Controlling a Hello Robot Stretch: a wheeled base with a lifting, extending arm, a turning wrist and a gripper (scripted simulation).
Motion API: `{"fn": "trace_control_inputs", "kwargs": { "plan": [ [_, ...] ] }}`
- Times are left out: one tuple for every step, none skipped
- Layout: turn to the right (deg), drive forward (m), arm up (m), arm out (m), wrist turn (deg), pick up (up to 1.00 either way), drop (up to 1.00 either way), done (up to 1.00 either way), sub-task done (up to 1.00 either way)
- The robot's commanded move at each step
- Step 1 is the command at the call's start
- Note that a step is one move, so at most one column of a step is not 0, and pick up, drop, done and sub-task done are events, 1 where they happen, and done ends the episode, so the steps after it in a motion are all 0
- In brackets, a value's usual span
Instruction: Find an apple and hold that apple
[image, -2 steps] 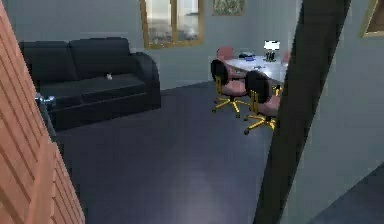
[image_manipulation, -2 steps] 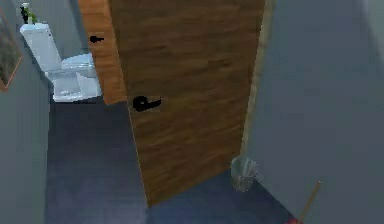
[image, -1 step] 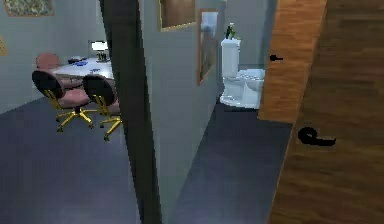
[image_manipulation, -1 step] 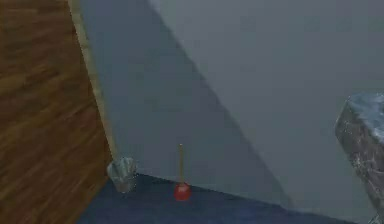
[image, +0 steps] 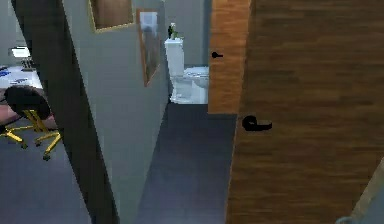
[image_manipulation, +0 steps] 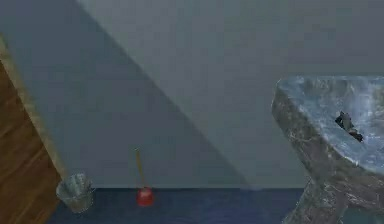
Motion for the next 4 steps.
{"fn": "trace_control_inputs", "kwargs": {
  "plan": [
    [0.0, 1.00, 0.00, 0.00, 0.0, 0.00, 0.00, 0.00, 0.00],
    [12.0, 0.00, 0.00, 0.00, 0.0, 0.00, 0.00, 0.00, 0.00],
    [0.0, 0.15, 0.00, 0.00, 0.0, 0.00, 0.00, 0.00, 0.00],
    [27.0, 0.00, 0.00, 0.00, 0.0, 0.00, 0.00, 0.00, 0.00]
  ]
}}
